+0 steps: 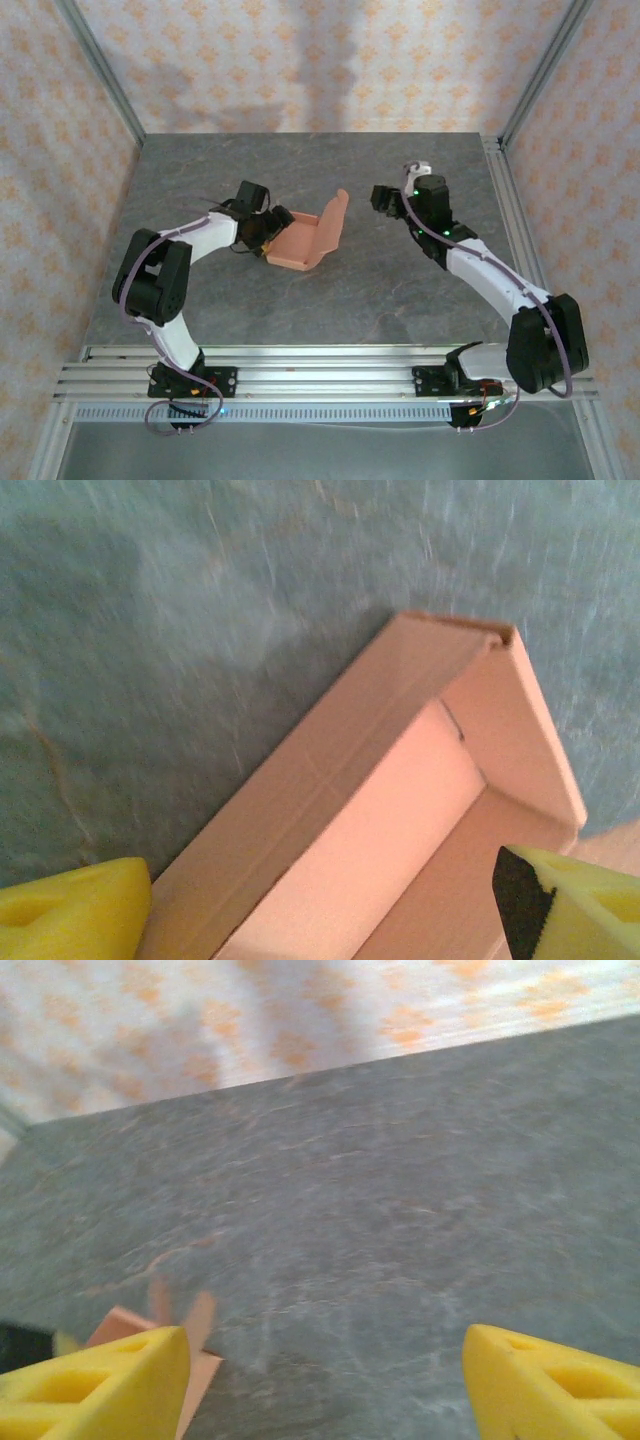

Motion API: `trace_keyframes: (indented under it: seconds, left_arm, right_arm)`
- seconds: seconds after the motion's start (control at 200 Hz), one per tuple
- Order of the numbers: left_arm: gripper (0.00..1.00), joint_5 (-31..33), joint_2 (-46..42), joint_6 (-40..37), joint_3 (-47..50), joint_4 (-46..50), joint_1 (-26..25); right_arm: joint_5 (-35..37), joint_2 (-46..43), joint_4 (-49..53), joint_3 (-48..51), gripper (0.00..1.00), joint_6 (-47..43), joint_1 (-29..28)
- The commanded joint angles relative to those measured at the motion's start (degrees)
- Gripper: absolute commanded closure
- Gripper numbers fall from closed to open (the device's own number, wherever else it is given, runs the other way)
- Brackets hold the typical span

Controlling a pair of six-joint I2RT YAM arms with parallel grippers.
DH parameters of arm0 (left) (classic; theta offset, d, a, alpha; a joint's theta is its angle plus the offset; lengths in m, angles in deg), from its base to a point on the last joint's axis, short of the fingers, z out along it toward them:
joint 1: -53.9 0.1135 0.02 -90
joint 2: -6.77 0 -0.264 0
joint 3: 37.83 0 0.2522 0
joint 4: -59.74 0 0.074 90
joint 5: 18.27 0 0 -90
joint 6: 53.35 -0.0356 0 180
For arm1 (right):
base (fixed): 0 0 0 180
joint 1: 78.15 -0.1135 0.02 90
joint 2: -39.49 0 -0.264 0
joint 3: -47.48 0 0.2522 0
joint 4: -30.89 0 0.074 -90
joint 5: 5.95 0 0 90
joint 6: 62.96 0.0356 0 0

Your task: Fold the paper box

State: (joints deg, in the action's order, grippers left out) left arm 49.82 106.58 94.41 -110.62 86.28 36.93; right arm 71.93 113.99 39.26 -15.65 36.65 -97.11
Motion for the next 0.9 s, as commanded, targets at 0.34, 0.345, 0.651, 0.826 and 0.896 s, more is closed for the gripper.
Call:
trace_keyframes:
  seconds: [0.34, 0.345, 0.651, 0.826, 0.896]
  left_arm:
    - [0.1, 11.1, -6.9, 1.1, 1.3, -7.9, -15.2]
    - [0.1, 11.5, -7.0, 0.8, 1.2, -7.7, -15.1]
    - [0.11, 24.3, -10.2, -40.6, -10.7, 9.7, -12.9]
    - [0.21, 21.6, -4.6, -60.5, -18.5, 15.4, -12.8]
    - [0.25, 21.5, -0.6, -65.6, -23.0, 18.6, -12.7]
  right_arm:
    - [5.0, -14.6, 11.2, 8.8, 0.28, 8.1, 7.0]
    - [5.0, -14.7, 11.2, 8.8, 0.28, 8.0, 7.0]
    - [1.4, -15.6, 10.4, 9.1, 0.29, 5.1, 7.0]
    - [-0.2, -14.8, 9.6, 8.8, 0.29, 4.4, 7.0]
    - [-0.2, -14.7, 9.7, 8.7, 0.29, 4.2, 7.0]
